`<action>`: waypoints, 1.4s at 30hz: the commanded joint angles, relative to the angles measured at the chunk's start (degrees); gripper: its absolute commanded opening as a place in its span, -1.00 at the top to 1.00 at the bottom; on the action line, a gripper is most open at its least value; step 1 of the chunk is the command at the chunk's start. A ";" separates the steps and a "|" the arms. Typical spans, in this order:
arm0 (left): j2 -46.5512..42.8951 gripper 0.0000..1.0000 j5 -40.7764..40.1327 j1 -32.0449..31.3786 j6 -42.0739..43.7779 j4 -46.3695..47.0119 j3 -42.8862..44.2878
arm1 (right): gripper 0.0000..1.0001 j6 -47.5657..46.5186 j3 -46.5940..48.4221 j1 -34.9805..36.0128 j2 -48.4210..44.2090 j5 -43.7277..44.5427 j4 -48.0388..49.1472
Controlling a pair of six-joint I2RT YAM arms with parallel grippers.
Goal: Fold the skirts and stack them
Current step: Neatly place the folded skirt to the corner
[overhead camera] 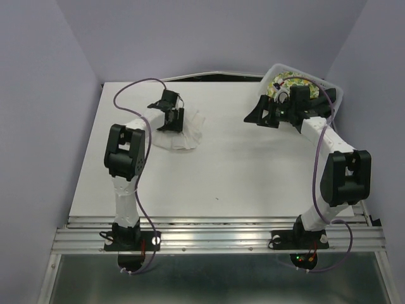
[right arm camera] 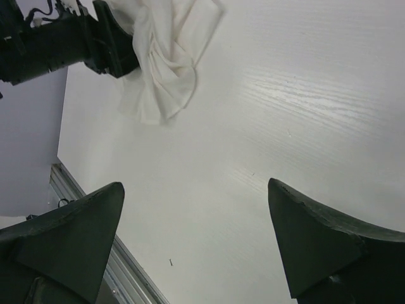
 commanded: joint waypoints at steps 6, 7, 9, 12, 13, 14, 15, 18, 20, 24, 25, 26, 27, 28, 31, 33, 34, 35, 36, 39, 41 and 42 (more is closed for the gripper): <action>5.00 -0.57 1.31 16.59 23.15 -6.26 8.64 | -1.00 -2.61 0.71 -0.47 1.21 0.53 -0.03; 6.15 -0.57 1.75 17.56 24.13 -6.87 10.77 | -1.00 -2.61 0.71 -0.47 1.30 0.53 -0.12; 9.39 -0.56 1.32 19.76 24.58 -7.32 16.46 | -1.00 -3.14 0.53 -0.47 1.48 0.71 -0.21; 14.92 -0.52 1.31 22.75 23.44 -10.64 25.51 | -1.00 -3.66 0.44 -0.47 1.39 1.32 -0.56; 15.91 -0.51 1.31 23.10 23.18 -10.83 26.94 | -1.00 -3.84 0.27 -0.47 1.39 1.41 -0.56; 16.61 -0.51 1.22 23.63 22.83 -10.92 28.00 | -1.00 -4.02 0.18 -0.47 1.39 1.59 -0.65; 17.40 -0.51 1.31 23.72 22.56 -10.75 29.06 | -1.00 -4.11 0.18 -0.47 1.39 1.59 -0.73; 17.85 -0.51 0.26 23.98 21.60 -10.31 29.16 | -1.00 -4.54 0.44 -0.47 1.30 1.68 -1.26; 17.85 -0.50 0.69 24.77 20.11 -10.57 28.20 | -1.00 -4.72 0.44 -0.47 1.04 1.76 -1.44; 15.22 -0.53 0.88 26.53 18.43 -8.03 22.58 | -1.00 -5.16 0.27 -0.47 0.69 1.50 -1.62; 14.95 -0.61 0.79 26.97 18.69 -7.94 22.48 | -1.00 -5.25 0.18 -0.47 0.60 1.33 -1.70; 14.78 -0.64 0.87 26.97 19.74 -8.02 22.39 | -1.00 -5.25 0.18 -0.47 0.51 1.24 -1.62; 14.25 -0.66 0.87 27.06 19.75 -7.33 22.04 | -1.00 -5.34 0.27 -0.47 0.43 1.24 -1.70; 12.33 -0.69 1.13 27.06 20.79 -6.27 20.47 | -1.00 -5.42 0.70 -0.47 0.34 1.24 -1.79; 8.03 -0.82 4.65 26.80 24.30 -4.68 21.49 | -1.00 -6.13 2.89 -0.47 -0.36 2.02 -2.66; 6.09 -0.94 4.74 26.19 27.11 -5.82 27.10 | -1.00 -6.48 5.00 -0.47 -0.98 2.81 -3.19; 5.38 -0.96 4.65 25.92 27.83 -6.35 29.40 | -1.00 -6.65 5.01 -0.47 -1.15 2.99 -3.37; 4.85 -0.97 4.56 25.83 28.53 -6.96 31.60 | -1.00 -6.65 6.67 -0.47 -1.16 3.08 -3.72; 3.89 -0.97 4.22 25.74 28.97 -8.27 33.97 | -1.00 -7.00 7.47 -0.47 -1.33 3.26 -4.25; 1.25 -0.97 3.86 25.66 30.29 -10.13 40.57 | -1.00 -8.14 10.46 -0.47 -2.65 5.09 -5.57; -3.49 -0.97 4.12 25.30 30.82 -9.17 40.24 | -1.00 -8.94 11.78 -0.47 -4.40 6.85 -6.01; -7.77 -0.97 4.82 25.13 30.73 -7.60 38.06 | -1.00 -9.81 13.09 -0.47 -5.10 8.95 -6.44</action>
